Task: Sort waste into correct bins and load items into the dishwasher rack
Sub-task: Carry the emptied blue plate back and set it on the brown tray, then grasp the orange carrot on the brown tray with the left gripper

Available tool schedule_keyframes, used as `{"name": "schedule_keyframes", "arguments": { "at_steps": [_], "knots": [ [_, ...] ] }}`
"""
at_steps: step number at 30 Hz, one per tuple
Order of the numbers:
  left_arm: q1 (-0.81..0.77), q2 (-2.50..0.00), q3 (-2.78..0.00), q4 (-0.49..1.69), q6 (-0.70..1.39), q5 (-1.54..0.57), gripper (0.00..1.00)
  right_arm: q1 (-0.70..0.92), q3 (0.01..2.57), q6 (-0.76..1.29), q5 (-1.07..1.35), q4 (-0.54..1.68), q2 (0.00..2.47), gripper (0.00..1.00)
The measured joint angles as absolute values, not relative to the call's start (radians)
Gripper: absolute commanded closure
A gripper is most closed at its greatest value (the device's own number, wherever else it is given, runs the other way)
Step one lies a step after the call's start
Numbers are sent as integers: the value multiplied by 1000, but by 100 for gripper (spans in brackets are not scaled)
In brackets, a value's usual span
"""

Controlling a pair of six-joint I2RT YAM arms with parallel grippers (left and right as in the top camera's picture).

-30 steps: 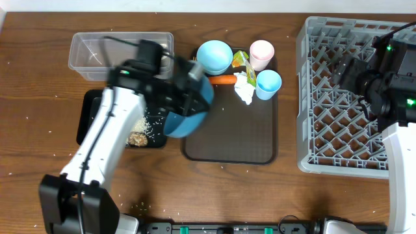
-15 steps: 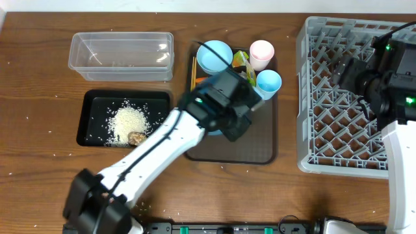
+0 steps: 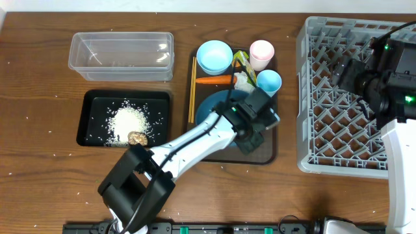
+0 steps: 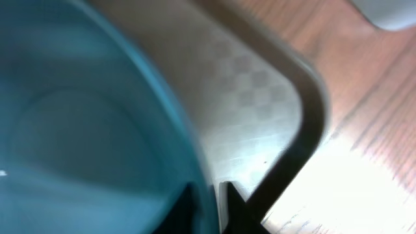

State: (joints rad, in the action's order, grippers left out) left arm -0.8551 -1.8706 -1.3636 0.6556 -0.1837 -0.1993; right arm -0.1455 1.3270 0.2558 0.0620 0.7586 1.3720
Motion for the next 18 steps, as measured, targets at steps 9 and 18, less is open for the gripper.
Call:
{"name": "schedule_keyframes", "arguments": {
  "at_steps": [9, 18],
  "knots": [
    [-870, -1871, -1364, 654, -172, -202, 36, -146, 1327, 256, 62, 758, 1372, 14],
    [-726, -1830, -1448, 705, -137, -153, 35, -146, 1327, 256, 62, 754, 1372, 14]
  ]
}}
